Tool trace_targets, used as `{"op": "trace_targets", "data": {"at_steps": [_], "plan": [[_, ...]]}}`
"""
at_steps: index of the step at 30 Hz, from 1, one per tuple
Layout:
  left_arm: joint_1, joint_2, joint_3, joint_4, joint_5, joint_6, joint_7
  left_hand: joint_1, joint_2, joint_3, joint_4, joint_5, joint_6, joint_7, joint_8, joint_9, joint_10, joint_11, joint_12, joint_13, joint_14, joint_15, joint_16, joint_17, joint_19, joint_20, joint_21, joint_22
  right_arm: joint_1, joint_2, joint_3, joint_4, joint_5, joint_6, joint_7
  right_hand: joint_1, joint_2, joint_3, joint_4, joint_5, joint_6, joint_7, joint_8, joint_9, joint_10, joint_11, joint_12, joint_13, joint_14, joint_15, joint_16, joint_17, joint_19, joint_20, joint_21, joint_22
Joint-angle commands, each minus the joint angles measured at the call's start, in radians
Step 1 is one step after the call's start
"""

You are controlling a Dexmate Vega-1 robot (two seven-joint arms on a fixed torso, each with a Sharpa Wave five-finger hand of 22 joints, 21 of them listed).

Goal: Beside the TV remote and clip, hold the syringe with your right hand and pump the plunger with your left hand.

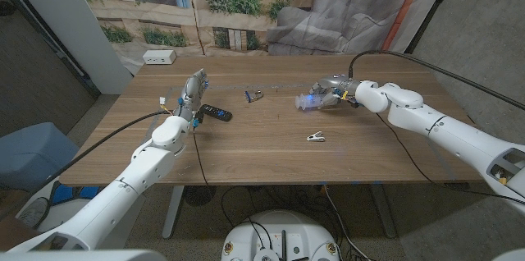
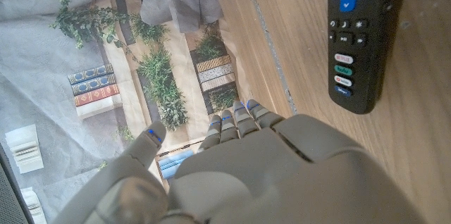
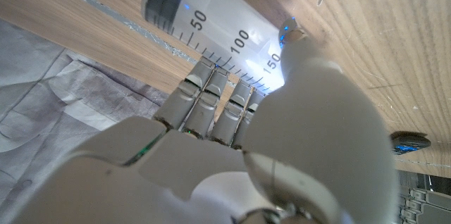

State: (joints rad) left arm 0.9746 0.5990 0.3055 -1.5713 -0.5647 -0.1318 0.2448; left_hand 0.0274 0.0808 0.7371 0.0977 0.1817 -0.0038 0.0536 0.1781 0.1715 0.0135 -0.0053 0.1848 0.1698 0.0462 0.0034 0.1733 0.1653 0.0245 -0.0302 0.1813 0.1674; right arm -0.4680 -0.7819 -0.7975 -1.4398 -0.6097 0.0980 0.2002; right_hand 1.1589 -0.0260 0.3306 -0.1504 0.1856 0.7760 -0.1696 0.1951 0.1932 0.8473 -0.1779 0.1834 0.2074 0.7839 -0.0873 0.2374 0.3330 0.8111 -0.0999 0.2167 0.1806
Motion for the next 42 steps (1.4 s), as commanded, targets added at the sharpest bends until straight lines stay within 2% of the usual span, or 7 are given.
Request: {"op": "trace_targets", "data": {"at_steps": [1, 11, 20, 25, 34, 39, 42], "plan": [[-0.015, -0.009, 0.009, 0.022, -0.003, 0.002, -0.001, -0.010, 0.068, -0.001, 0.003, 0.003, -0.001, 0.006, 0.000, 0.001, 0.004, 0.005, 0.000, 0.002, 0.003, 0.002, 0.002, 0.002, -0.002, -0.060, 0.003, 0.001, 0.035, 0.010, -0.026, 0.018, -0.003, -0.012, 0.053, -0.163, 0.125, -0.014, 0.002, 0.004, -0.029, -0.001, -0.006, 0.002, -0.030, 0.004, -0.009, 0.004, -0.027, -0.125, -0.012, 0.001, -0.017, -0.069, -0.009, 0.001], [-0.029, -0.022, 0.014, 0.044, -0.004, -0.001, 0.005, -0.009, 0.074, 0.000, 0.006, 0.004, 0.009, 0.007, 0.004, 0.001, 0.013, 0.003, 0.004, 0.002, 0.014, 0.005, 0.005, 0.002, 0.003, -0.058, 0.006, 0.001, 0.069, 0.009, -0.043, 0.021, -0.002, -0.006, 0.129, -0.184, 0.084, -0.065, -0.007, -0.002, -0.157, -0.001, -0.012, 0.003, -0.176, 0.025, -0.012, 0.005, -0.169, -0.114, -0.030, 0.019, -0.088, -0.033, -0.026, -0.004], [-0.043, -0.028, 0.020, 0.062, -0.007, 0.001, -0.001, -0.010, 0.077, 0.000, 0.009, 0.004, 0.013, 0.009, 0.005, 0.001, 0.016, 0.007, 0.005, 0.002, 0.023, 0.008, 0.008, 0.002, 0.009, -0.055, 0.008, 0.001, 0.106, 0.008, -0.056, 0.035, 0.010, 0.003, 0.222, -0.208, 0.035, -0.104, -0.004, 0.000, -0.367, 0.019, -0.019, 0.004, -0.395, 0.074, -0.014, 0.004, -0.346, -0.047, -0.047, 0.016, -0.214, 0.005, -0.040, -0.011], [-0.049, -0.030, 0.023, 0.067, -0.008, 0.002, -0.003, -0.010, 0.078, 0.000, 0.011, 0.005, 0.014, 0.008, 0.005, 0.001, 0.018, 0.007, 0.005, 0.003, 0.027, 0.009, 0.008, 0.002, 0.012, -0.053, 0.009, 0.001, 0.116, 0.004, -0.056, 0.032, 0.022, 0.006, 0.258, -0.249, 0.009, -0.127, 0.008, 0.012, -0.498, 0.042, -0.017, 0.002, -0.540, 0.101, -0.013, 0.004, -0.463, 0.013, -0.055, -0.003, -0.305, 0.050, -0.042, -0.012], [-0.053, -0.032, 0.025, 0.073, -0.011, -0.001, -0.009, -0.010, 0.079, 0.001, 0.013, 0.005, 0.016, 0.009, 0.005, 0.002, 0.020, 0.007, 0.005, 0.003, 0.031, 0.011, 0.008, 0.002, 0.015, -0.052, 0.010, 0.001, 0.126, 0.001, -0.053, 0.014, 0.045, 0.002, 0.313, -0.315, -0.020, -0.150, 0.022, 0.033, -0.639, 0.103, -0.019, -0.002, -0.647, 0.146, -0.007, 0.005, -0.573, 0.076, -0.057, -0.028, -0.399, 0.091, -0.044, -0.013], [-0.054, -0.030, 0.024, 0.075, -0.012, -0.004, -0.013, -0.010, 0.080, 0.001, 0.014, 0.005, 0.017, 0.008, 0.005, 0.002, 0.021, 0.006, 0.005, 0.003, 0.032, 0.014, 0.008, 0.002, 0.016, -0.052, 0.010, 0.001, 0.130, 0.002, -0.057, 0.001, 0.043, -0.013, 0.344, -0.359, -0.028, -0.161, 0.032, 0.056, -0.722, 0.108, -0.018, -0.005, -0.726, 0.161, -0.009, 0.004, -0.663, 0.110, -0.060, -0.043, -0.454, 0.123, -0.041, -0.012], [-0.053, -0.027, 0.023, 0.076, -0.012, -0.006, -0.017, -0.010, 0.080, 0.001, 0.015, 0.005, 0.017, 0.007, 0.005, 0.002, 0.022, 0.004, 0.006, 0.003, 0.032, 0.014, 0.007, 0.002, 0.016, -0.052, 0.010, 0.001, 0.129, 0.000, -0.054, -0.004, 0.053, -0.018, 0.355, -0.370, -0.029, -0.163, 0.035, 0.063, -0.749, 0.118, -0.021, -0.005, -0.739, 0.165, -0.007, 0.004, -0.681, 0.112, -0.058, -0.046, -0.467, 0.120, -0.042, -0.012]]}}
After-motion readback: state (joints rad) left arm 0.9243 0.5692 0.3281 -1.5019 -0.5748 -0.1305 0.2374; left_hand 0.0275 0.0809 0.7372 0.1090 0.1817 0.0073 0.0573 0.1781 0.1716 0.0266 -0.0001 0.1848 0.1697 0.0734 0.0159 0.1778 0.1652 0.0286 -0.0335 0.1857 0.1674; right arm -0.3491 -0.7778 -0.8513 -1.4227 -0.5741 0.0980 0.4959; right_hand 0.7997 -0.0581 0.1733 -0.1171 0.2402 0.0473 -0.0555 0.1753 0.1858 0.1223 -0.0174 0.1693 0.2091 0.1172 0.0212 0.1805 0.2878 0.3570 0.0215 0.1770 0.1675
